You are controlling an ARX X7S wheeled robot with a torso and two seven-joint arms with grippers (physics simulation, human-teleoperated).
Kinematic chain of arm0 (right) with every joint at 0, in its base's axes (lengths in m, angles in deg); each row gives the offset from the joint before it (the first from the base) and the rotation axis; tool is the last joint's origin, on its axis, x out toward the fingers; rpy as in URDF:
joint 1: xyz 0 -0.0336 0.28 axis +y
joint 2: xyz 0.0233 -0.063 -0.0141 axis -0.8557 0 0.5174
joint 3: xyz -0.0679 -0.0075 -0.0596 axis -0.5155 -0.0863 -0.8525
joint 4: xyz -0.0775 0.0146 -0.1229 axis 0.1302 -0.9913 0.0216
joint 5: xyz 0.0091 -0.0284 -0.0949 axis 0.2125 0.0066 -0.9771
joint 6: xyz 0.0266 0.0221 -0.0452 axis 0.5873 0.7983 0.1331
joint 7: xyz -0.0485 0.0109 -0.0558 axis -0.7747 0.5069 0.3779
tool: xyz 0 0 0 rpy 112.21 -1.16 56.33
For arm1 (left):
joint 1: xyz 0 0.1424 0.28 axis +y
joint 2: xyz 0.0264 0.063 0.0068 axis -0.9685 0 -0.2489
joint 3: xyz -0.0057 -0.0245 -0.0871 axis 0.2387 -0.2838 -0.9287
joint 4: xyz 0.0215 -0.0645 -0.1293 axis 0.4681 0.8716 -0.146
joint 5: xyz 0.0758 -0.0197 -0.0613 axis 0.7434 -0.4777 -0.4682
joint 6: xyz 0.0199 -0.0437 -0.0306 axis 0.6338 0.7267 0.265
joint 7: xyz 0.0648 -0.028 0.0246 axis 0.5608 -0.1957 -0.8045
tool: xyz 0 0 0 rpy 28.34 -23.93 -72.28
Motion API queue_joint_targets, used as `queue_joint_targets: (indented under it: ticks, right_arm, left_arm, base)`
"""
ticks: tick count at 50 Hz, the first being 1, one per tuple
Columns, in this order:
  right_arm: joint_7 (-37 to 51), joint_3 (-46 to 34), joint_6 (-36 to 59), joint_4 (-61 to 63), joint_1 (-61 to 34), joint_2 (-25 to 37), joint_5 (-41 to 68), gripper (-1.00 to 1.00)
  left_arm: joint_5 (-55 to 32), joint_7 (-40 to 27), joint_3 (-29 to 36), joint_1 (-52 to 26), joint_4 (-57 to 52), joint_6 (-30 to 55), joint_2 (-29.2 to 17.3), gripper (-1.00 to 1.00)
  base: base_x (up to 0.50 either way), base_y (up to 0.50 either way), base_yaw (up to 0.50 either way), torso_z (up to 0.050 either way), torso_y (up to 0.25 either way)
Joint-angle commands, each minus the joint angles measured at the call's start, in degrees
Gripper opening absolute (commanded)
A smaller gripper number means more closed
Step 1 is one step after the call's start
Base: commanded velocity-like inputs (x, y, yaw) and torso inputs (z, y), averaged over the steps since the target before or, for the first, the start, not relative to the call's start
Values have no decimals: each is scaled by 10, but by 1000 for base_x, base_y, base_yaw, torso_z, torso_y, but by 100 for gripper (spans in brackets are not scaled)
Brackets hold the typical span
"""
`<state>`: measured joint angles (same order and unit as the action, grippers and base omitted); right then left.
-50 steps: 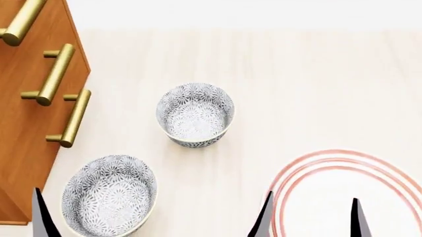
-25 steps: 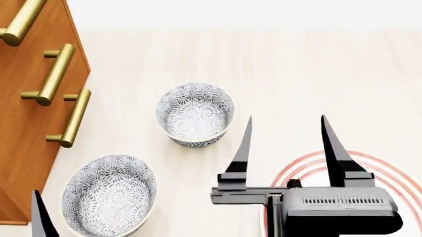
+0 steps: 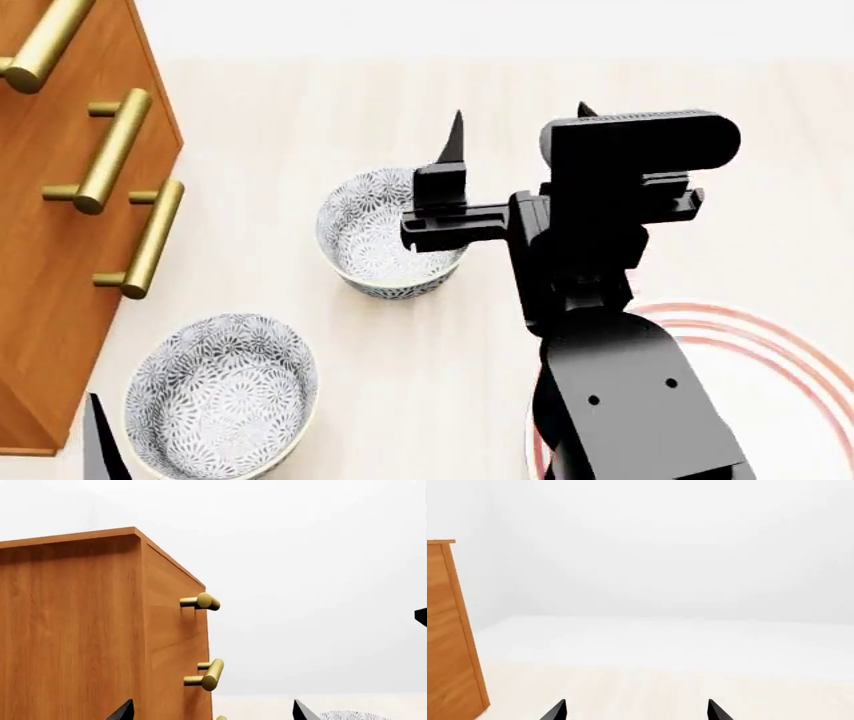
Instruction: Pick up the bowl and put it in the front on the plate.
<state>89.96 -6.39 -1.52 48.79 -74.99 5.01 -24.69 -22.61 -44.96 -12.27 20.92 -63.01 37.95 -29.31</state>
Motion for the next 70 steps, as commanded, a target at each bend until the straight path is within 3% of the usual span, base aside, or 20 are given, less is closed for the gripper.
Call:
queue_joint_targets:
  ticks: [1,18,24,70]
  right_arm:
    - [-23,4,34,-95,-93,-29,17,100]
    - [48,82,186,-226,-163,-76,115,100]
    - [52,81,177,-274,-174,-77,117,100]
    - [81,35,151,-317,-167,-84,168,100]
  left_arm:
    - [0,5,2,-1,7,6,3,100]
    - [-17,4,6,-6,14,17,-1,100]
    - [-21,4,9,-7,17,21,-2,100]
    - [-40,-1,23,-13,28,32,-12,100]
  base:
    - [0,0,0,0,0]
    - [0,0,0,0,0]
    - [0,0,0,0,0]
    - [0,0,0,0,0]
